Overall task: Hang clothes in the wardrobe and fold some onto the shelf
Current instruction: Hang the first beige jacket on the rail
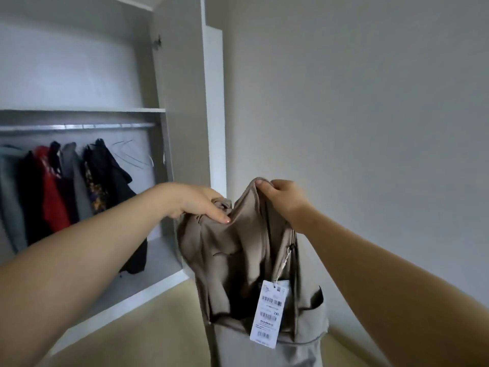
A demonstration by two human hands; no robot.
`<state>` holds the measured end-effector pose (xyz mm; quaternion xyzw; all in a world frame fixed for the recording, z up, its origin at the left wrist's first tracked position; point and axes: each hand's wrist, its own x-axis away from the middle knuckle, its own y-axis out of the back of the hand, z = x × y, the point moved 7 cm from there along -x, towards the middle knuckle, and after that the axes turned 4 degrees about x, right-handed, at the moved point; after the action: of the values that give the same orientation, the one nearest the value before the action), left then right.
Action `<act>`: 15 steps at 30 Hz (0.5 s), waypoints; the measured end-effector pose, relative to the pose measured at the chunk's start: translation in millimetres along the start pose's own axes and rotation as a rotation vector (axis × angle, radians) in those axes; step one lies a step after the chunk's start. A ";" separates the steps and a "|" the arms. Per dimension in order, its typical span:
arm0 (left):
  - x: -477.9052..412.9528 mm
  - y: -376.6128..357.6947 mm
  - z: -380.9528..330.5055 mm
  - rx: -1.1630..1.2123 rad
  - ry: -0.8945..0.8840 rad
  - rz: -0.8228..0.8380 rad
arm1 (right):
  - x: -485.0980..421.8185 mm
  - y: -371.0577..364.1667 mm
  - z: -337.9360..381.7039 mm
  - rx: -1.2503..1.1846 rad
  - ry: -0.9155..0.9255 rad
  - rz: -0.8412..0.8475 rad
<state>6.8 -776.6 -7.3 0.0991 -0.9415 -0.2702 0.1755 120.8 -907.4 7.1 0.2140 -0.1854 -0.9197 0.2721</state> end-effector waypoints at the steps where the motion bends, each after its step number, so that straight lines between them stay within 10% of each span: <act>1: 1.0 12.0 11.7 -0.074 0.033 0.001 | -10.2 -21.8 6.4 0.033 0.012 0.043; 5: -2.7 95.0 60.4 -0.208 0.101 -0.353 | -47.1 -92.9 17.9 0.015 0.014 0.157; 11: -2.8 182.3 120.6 0.605 -0.041 -0.830 | -82.8 -200.0 22.9 0.110 0.126 0.498; 15: -10.9 215.5 137.1 0.923 -0.099 -0.917 | -129.8 -251.1 16.1 0.320 0.228 0.439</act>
<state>-55.6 -528.7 -1.9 0.5435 -0.8299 0.1102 -0.0617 105.8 -631.9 -56.3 0.3111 -0.3382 -0.7677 0.4465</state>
